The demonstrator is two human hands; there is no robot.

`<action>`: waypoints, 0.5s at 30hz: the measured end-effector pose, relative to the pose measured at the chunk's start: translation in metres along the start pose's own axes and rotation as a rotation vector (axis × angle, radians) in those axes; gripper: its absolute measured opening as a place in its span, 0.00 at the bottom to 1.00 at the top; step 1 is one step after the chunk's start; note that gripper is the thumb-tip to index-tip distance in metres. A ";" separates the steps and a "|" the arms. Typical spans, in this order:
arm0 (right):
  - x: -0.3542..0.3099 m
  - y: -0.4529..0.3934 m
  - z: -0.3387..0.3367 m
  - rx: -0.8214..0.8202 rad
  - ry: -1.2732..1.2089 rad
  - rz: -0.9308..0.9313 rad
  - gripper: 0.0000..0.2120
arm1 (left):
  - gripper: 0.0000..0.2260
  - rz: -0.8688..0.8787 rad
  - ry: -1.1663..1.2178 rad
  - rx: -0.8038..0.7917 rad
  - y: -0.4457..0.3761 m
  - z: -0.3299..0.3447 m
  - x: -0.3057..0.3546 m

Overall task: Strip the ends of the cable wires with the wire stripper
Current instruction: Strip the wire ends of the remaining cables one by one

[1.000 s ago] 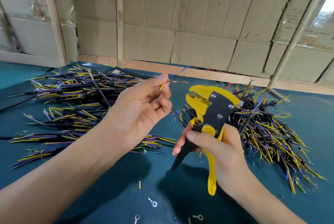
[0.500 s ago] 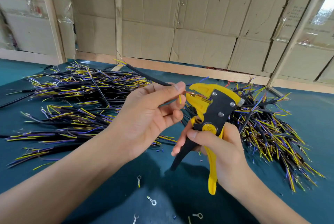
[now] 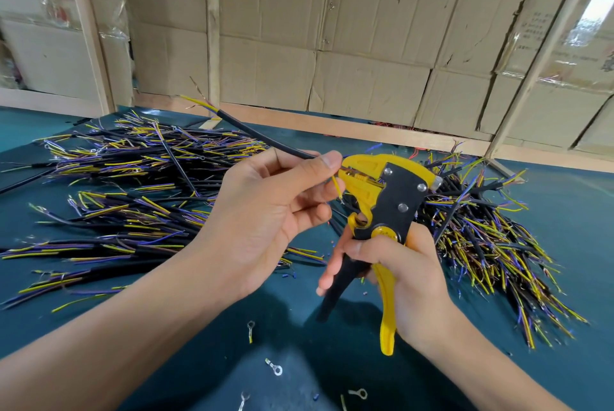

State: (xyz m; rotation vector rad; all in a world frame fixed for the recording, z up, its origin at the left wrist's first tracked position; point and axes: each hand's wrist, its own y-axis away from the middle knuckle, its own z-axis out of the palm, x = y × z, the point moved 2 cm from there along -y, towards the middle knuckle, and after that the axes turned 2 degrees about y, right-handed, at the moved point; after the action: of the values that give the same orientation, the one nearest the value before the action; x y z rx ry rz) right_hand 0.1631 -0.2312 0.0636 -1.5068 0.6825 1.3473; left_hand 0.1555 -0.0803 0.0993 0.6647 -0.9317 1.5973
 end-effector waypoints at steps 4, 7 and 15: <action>-0.001 0.002 0.002 0.057 -0.049 0.115 0.07 | 0.06 -0.001 0.007 0.008 -0.001 0.000 0.000; -0.001 0.004 0.003 0.089 -0.112 0.191 0.13 | 0.07 -0.004 -0.040 0.022 -0.001 -0.001 0.000; 0.013 -0.007 0.010 0.014 -0.495 0.285 0.07 | 0.04 0.298 -0.940 0.082 -0.040 -0.018 0.024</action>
State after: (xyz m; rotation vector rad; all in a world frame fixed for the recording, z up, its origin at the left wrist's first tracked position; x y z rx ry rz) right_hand 0.1684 -0.2169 0.0538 -1.0234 0.5947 1.8411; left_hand 0.1902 -0.0489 0.1185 1.4463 -1.7056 1.5720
